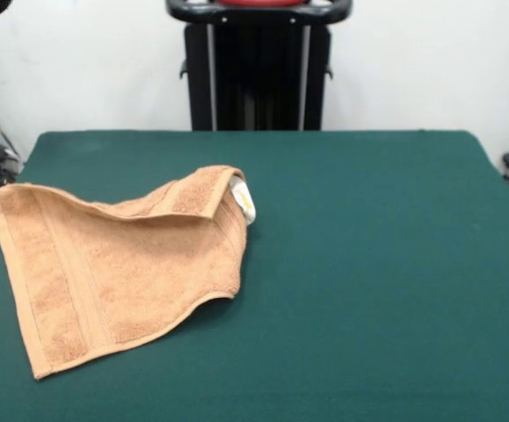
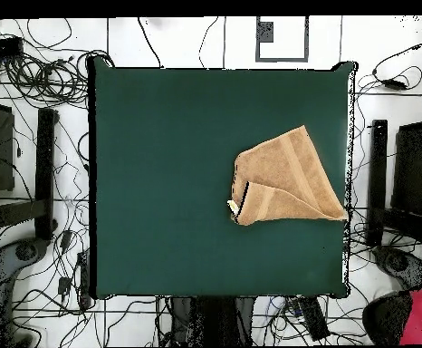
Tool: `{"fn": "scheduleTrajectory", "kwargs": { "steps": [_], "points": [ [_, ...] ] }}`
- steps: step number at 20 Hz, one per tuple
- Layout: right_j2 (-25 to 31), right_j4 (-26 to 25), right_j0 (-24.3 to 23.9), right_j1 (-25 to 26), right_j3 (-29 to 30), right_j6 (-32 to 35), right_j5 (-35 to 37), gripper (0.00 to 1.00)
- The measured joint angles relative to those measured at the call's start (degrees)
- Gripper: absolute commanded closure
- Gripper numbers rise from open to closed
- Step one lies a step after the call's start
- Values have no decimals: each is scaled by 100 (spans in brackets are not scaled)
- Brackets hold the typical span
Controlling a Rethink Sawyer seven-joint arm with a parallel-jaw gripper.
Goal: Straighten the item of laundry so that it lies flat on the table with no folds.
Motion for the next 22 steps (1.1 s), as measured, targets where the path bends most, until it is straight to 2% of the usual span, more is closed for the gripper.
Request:
{"fn": "scheduleTrajectory", "kwargs": {
  "steps": [2,3,8,12,22],
  "points": [
    [-106,439,-125,64,194,-47,9,0],
    [-267,1083,-297,140,428,-108,6,0],
    [-485,1806,-429,157,565,-175,2,0],
    [-652,2214,-390,36,571,-293,1,0],
    [-942,2662,-219,-342,597,-318,1,0]
  ]
}}
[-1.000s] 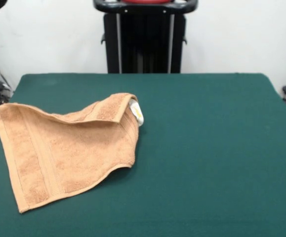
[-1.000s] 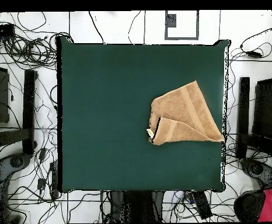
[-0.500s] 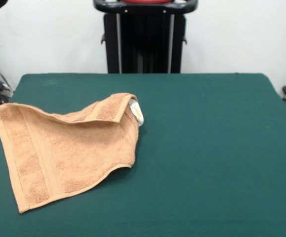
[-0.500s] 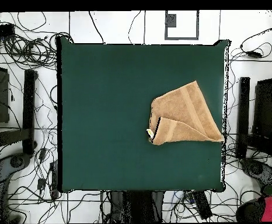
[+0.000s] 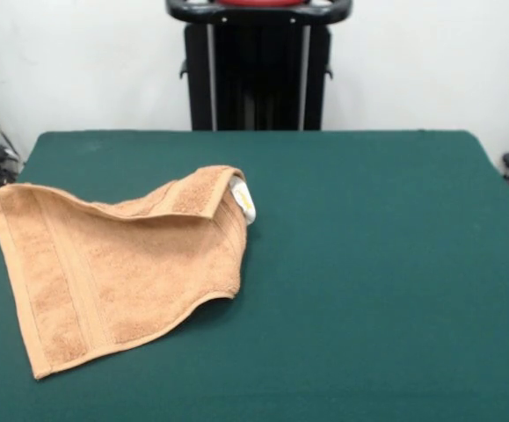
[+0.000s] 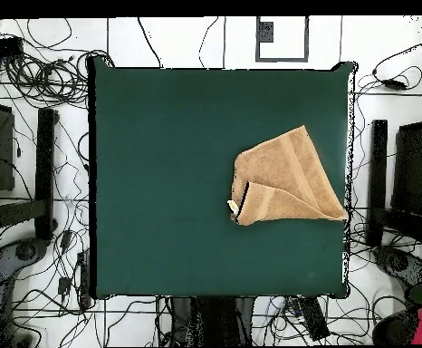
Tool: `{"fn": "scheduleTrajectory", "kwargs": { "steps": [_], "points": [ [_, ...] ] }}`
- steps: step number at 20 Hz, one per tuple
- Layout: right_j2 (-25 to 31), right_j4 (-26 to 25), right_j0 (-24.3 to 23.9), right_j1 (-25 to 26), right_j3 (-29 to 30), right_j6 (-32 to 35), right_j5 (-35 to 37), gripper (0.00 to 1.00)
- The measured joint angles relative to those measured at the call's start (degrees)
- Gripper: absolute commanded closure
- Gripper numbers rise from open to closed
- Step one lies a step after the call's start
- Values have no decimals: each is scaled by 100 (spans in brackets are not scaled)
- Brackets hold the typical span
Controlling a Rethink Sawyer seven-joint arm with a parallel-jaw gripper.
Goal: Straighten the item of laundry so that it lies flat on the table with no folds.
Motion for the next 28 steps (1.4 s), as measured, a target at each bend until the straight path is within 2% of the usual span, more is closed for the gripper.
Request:
{"fn": "scheduleTrajectory", "kwargs": {
  "steps": [7,17,28],
  "points": [
    [-315,450,-25,-196,145,0,-37,0],
    [-1330,1414,-132,-371,670,0,-524,0],
    [-2251,2179,-81,-380,908,0,-990,0]
  ]
}}
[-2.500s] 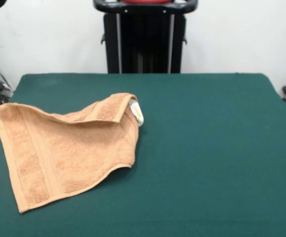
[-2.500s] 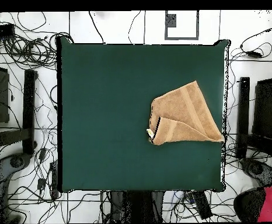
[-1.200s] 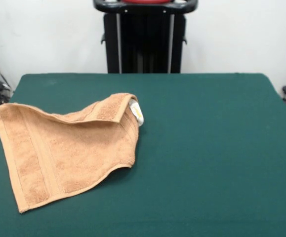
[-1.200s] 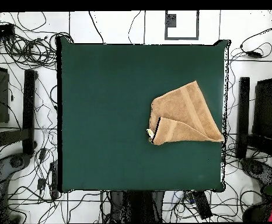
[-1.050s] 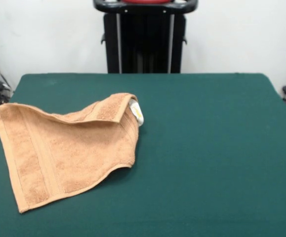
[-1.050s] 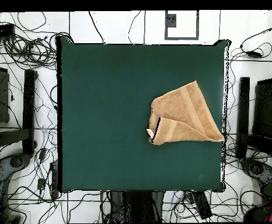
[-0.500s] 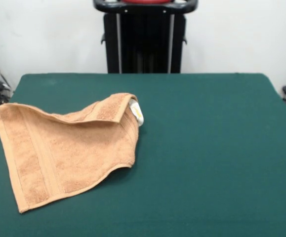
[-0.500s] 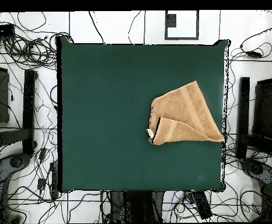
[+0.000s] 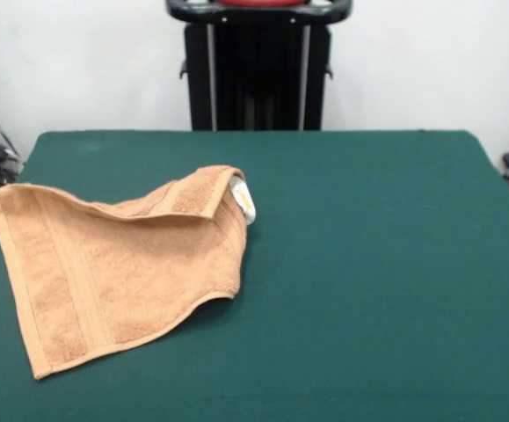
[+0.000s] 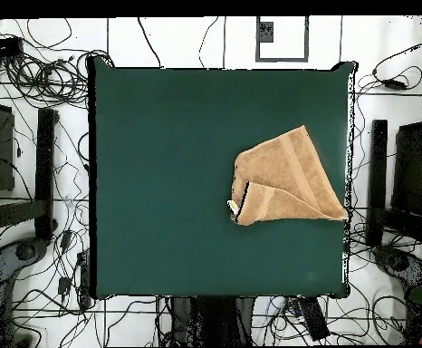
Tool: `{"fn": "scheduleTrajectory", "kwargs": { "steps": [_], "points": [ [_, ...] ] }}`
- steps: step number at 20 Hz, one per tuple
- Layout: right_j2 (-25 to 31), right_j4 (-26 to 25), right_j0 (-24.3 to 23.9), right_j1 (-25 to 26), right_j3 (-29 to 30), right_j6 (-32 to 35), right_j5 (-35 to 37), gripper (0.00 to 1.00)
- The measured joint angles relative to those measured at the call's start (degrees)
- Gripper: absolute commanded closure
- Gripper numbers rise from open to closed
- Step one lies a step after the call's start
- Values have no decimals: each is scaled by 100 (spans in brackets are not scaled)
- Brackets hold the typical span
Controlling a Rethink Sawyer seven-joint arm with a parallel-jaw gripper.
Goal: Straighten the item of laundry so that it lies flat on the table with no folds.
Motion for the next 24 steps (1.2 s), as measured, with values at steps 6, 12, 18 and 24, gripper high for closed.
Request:
{"fn": "scheduleTrajectory", "kwargs": {
  "steps": [6,12,18,24],
  "points": [
    [-422,320,69,-37,41,0,-121,0],
    [-743,589,178,-119,40,0,-227,0],
    [-857,693,299,-120,-2,0,-227,0],
    [-873,694,384,-110,-102,0,-227,0]
  ]
}}
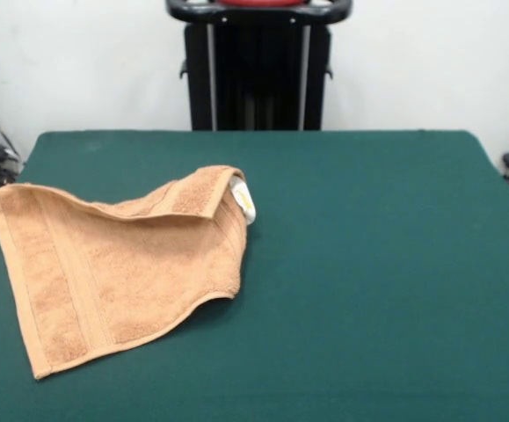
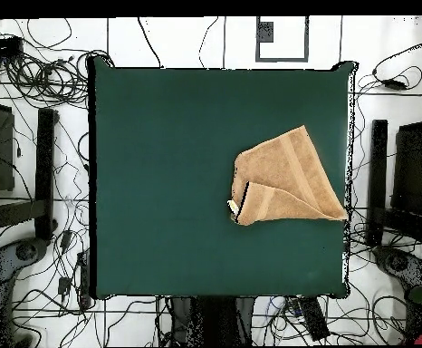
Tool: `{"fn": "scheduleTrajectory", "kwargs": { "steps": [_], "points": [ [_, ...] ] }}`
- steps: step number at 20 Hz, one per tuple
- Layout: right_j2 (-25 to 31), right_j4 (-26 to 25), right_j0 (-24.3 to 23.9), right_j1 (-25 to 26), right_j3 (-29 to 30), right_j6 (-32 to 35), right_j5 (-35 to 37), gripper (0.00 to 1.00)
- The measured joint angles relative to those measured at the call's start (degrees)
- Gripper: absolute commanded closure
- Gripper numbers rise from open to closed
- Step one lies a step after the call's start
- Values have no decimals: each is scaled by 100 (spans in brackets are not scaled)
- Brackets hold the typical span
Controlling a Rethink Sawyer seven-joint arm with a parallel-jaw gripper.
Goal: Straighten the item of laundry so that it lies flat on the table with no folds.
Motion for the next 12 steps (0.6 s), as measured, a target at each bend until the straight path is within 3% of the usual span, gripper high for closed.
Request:
{"fn": "scheduleTrajectory", "kwargs": {
  "steps": [12],
  "points": [
    [4,-26,13,4,-523,0,0,0]
  ]
}}
